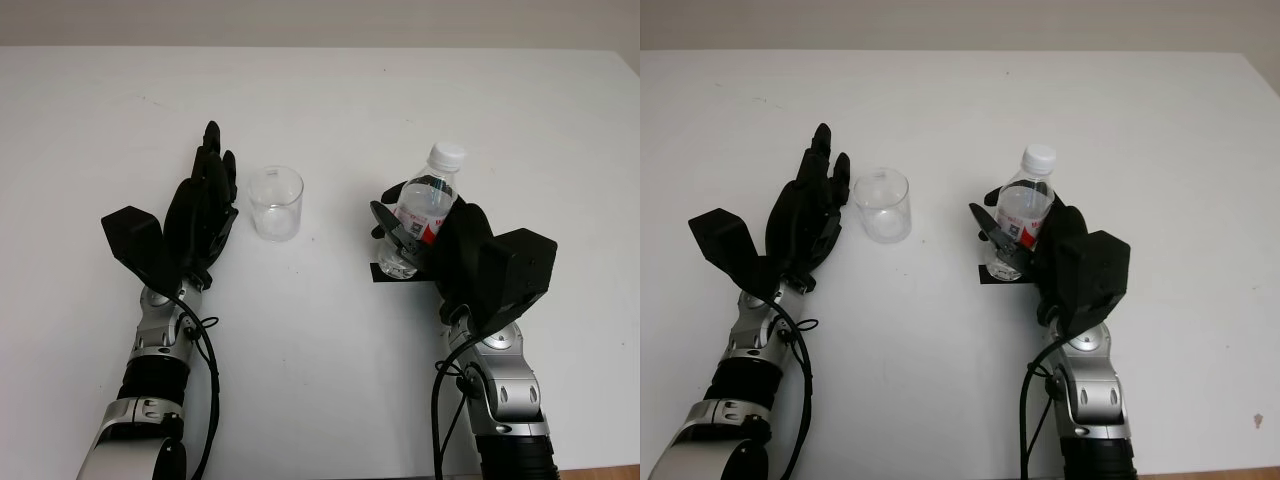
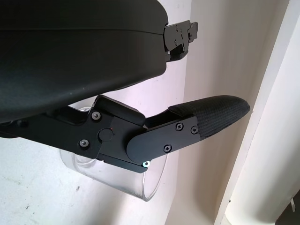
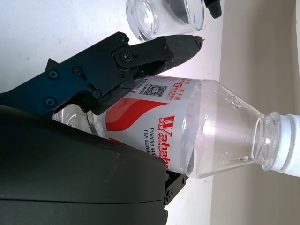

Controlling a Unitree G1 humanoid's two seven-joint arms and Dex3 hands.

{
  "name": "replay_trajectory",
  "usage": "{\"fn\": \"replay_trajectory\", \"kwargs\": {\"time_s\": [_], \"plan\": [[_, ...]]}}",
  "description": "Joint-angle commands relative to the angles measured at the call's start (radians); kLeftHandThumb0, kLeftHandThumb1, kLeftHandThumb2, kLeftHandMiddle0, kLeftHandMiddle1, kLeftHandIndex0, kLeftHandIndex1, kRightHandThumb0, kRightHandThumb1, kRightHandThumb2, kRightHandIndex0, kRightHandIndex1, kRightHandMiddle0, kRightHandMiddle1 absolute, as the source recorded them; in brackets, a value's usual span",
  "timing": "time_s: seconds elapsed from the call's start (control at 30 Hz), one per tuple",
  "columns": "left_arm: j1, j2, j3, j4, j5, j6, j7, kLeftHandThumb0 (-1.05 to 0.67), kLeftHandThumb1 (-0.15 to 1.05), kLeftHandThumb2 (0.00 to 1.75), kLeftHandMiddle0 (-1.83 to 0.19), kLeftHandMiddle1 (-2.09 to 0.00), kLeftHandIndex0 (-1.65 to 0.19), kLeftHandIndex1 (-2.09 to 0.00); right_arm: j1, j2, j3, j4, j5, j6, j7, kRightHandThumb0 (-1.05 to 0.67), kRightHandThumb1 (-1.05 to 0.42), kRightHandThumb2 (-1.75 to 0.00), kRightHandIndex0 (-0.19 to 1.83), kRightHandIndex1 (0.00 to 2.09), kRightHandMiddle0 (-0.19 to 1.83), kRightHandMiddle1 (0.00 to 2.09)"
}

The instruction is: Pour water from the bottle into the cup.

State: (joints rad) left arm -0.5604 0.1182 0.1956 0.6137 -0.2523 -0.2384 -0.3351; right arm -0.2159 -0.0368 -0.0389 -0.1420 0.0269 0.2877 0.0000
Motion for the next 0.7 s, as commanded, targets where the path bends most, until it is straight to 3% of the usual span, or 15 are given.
{"fn": "replay_trajectory", "kwargs": {"time_s": [0.0,0.33,0.43,0.47,0.5,0.53,0.57,0.6,0.67], "plan": [[0.019,0.004,0.003,0.010,-0.002,-0.004,-0.008,-0.81,1.05,0.76,0.19,0.00,0.19,0.00,0.013,0.000,-0.003,-0.020,0.012,0.011,0.008,-0.46,-1.05,-0.45,1.46,2.09,1.10,2.09],[0.018,0.007,0.004,0.014,0.001,-0.011,-0.014,-0.81,1.05,0.76,0.19,0.00,0.19,0.00,0.021,-0.025,0.011,0.005,-0.013,-0.006,0.034,-0.46,-1.05,-0.45,1.43,2.09,1.10,2.09],[0.017,0.007,0.007,0.020,-0.003,-0.017,-0.019,-0.81,1.05,0.76,0.19,0.00,0.19,0.00,0.025,-0.028,0.015,0.017,-0.024,-0.045,0.039,-0.52,-1.05,-0.31,1.18,2.09,0.85,2.09],[0.017,0.007,0.008,0.021,-0.003,-0.018,-0.021,-0.80,1.05,0.76,0.19,0.00,0.19,0.00,0.027,-0.026,0.011,0.027,-0.013,-0.068,0.050,-0.54,-1.05,-0.22,0.96,2.09,0.59,2.09],[0.016,0.008,0.008,0.023,-0.003,-0.019,-0.022,-0.80,1.05,0.76,0.19,0.00,0.19,0.00,0.030,-0.039,0.019,0.033,-0.025,-0.089,0.060,-0.56,-1.03,-0.15,0.58,2.09,0.33,2.03],[0.016,0.008,0.009,0.023,-0.004,-0.017,-0.022,-0.80,1.05,0.76,0.19,0.00,0.19,0.00,0.032,-0.060,0.031,0.035,-0.038,-0.096,0.082,-0.63,-1.00,-0.10,0.16,1.84,0.03,1.81],[0.015,0.008,0.010,0.026,-0.006,-0.018,-0.025,-0.81,1.05,0.75,0.19,0.00,0.19,0.00,0.035,-0.083,0.043,0.034,-0.048,-0.100,0.108,-0.68,-0.99,-0.07,-0.01,1.43,-0.08,1.49],[0.014,0.008,0.011,0.028,-0.007,-0.020,-0.028,-0.81,1.05,0.75,0.19,0.00,0.19,0.00,0.038,-0.105,0.053,0.035,-0.057,-0.106,0.133,-0.75,-0.96,-0.06,-0.10,0.81,-0.14,0.98],[0.013,0.010,0.011,0.032,-0.004,-0.023,-0.029,-0.82,1.05,0.75,0.19,0.00,0.19,0.00,0.046,-0.135,0.061,0.034,-0.053,-0.115,0.180,-0.84,-0.93,-0.05,-0.16,0.26,-0.17,0.47]]}}
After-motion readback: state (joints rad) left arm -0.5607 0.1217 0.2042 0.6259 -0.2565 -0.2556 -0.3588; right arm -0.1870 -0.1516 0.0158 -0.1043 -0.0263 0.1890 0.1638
